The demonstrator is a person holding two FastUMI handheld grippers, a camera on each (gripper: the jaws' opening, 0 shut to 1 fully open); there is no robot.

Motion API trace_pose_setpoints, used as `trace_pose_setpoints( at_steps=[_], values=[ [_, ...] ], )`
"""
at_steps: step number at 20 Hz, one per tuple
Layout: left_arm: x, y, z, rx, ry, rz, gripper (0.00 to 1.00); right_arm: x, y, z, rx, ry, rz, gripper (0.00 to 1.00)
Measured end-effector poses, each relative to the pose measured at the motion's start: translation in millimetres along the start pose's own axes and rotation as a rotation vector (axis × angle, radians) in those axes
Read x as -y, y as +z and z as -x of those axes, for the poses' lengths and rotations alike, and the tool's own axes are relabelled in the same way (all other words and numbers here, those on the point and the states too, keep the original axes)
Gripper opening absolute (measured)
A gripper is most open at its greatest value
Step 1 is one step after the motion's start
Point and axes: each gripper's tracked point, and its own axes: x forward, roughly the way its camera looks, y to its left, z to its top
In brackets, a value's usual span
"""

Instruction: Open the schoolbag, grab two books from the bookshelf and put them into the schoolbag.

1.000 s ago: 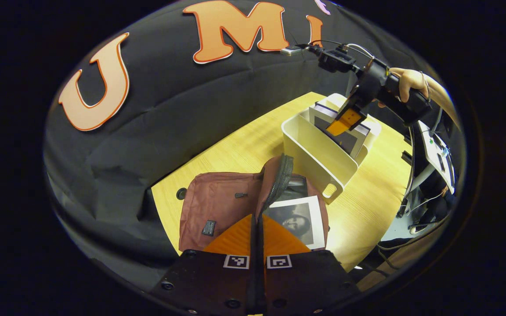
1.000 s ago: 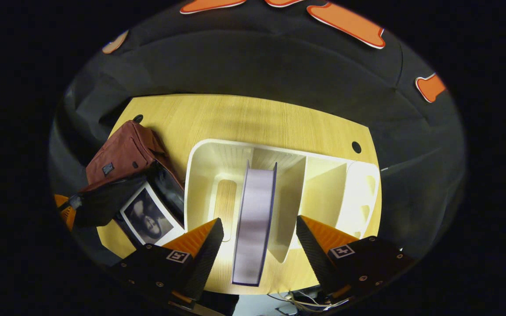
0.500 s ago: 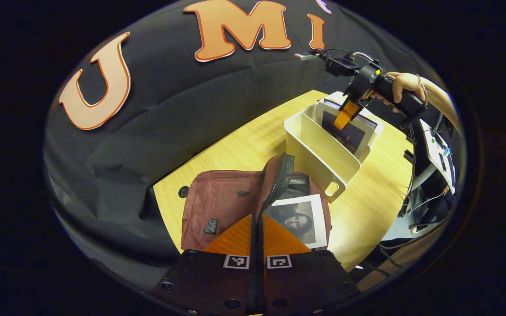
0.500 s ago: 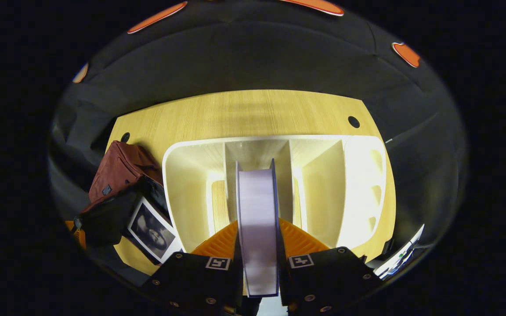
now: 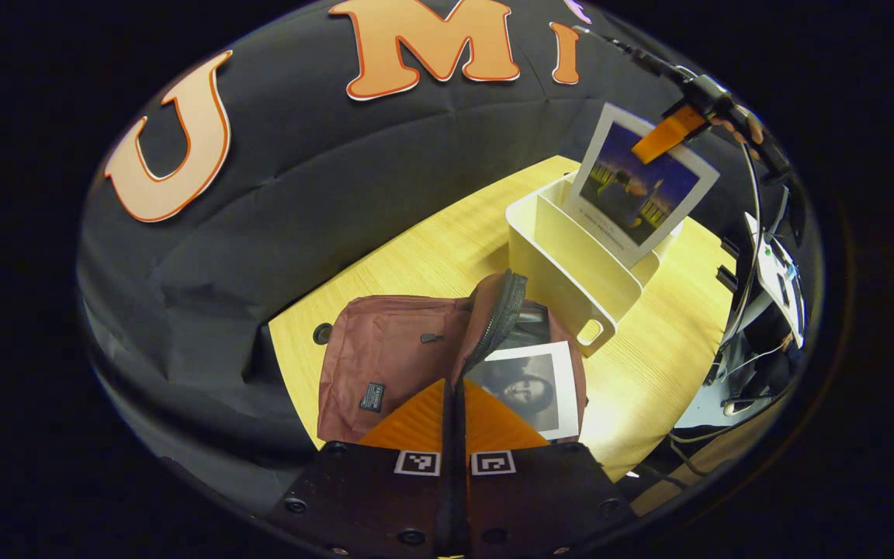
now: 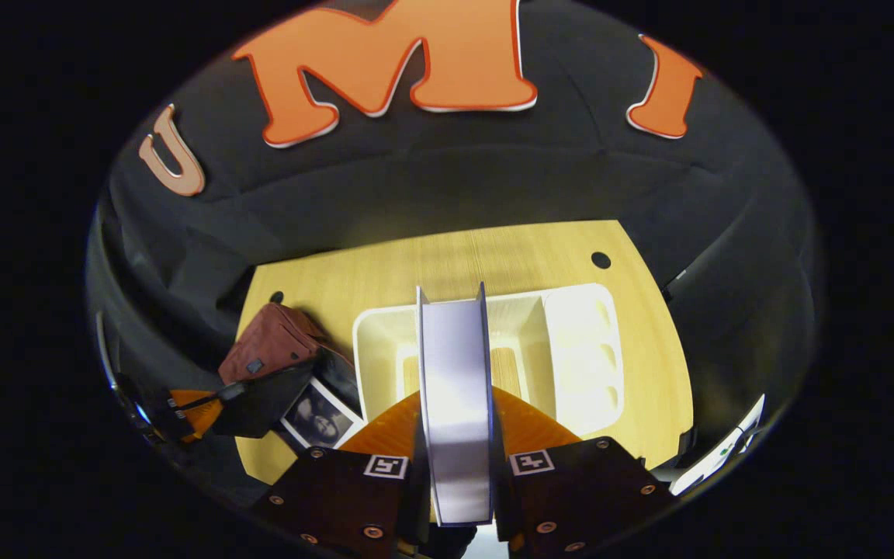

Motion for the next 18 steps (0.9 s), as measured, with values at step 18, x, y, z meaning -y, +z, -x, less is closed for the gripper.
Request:
trace_pose_setpoints(
  at_steps=[18],
  values=[
    [-9, 25, 13, 0.025, 0.107, -0.038, 0.00, -138, -144, -25, 0.106, 0.579, -0.576, 0.31]
  ],
)
